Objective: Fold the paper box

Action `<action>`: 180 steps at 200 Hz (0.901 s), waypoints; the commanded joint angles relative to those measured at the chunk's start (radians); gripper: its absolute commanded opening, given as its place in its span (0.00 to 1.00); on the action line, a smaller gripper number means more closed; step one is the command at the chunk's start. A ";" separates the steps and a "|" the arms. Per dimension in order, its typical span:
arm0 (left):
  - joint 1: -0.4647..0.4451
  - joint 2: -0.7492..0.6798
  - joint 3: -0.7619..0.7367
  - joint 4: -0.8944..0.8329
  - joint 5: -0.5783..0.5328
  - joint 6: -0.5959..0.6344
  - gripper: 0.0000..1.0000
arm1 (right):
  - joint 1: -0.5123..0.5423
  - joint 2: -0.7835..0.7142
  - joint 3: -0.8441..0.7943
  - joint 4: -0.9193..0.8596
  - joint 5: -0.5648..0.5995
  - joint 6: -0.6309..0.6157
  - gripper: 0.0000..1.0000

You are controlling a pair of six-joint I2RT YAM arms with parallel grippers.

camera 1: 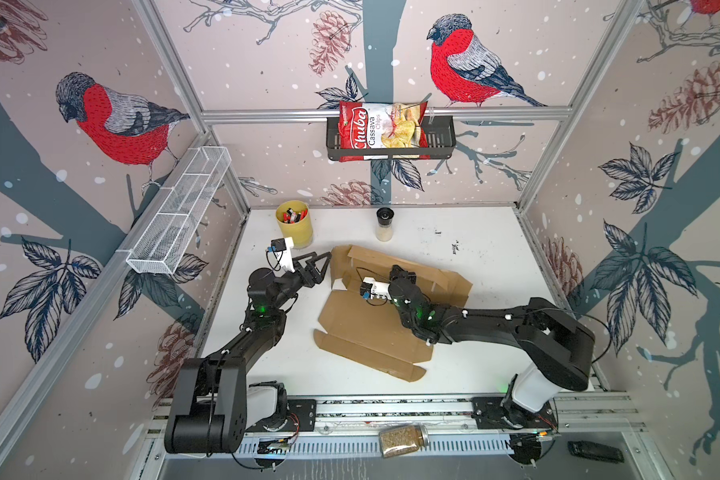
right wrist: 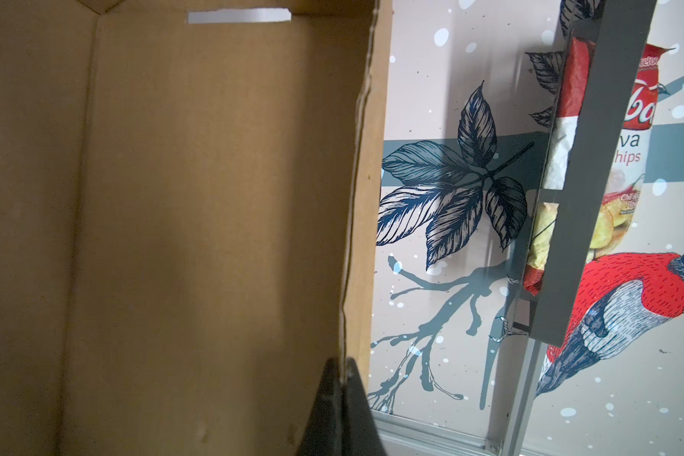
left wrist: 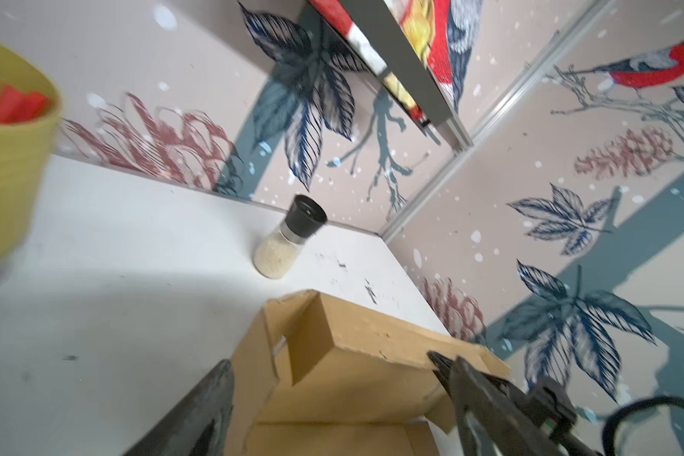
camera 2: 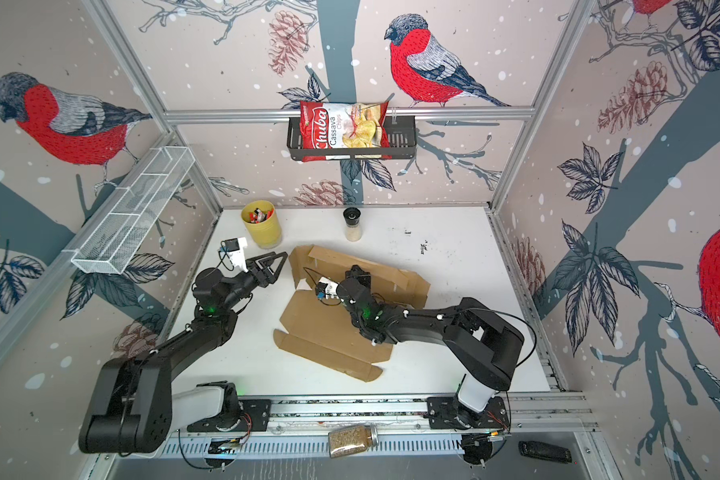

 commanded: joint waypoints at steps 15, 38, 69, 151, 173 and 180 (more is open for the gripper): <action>0.062 0.044 0.013 -0.024 -0.094 -0.001 0.83 | -0.001 0.003 0.006 -0.054 -0.047 0.011 0.00; 0.063 0.135 0.075 -0.129 -0.099 0.060 0.82 | -0.001 0.005 0.013 -0.056 -0.047 0.010 0.00; 0.046 0.253 0.123 -0.183 -0.146 0.117 0.81 | 0.000 0.002 0.014 -0.057 -0.047 0.008 0.00; -0.060 0.430 0.247 -0.282 -0.219 0.267 0.81 | 0.000 -0.012 0.007 -0.062 -0.048 0.011 0.00; -0.084 0.403 0.219 -0.272 -0.181 0.280 0.80 | -0.001 -0.012 0.007 -0.062 -0.053 0.011 0.00; -0.103 0.385 0.204 -0.275 -0.179 0.290 0.80 | -0.003 -0.012 0.008 -0.062 -0.053 0.012 0.00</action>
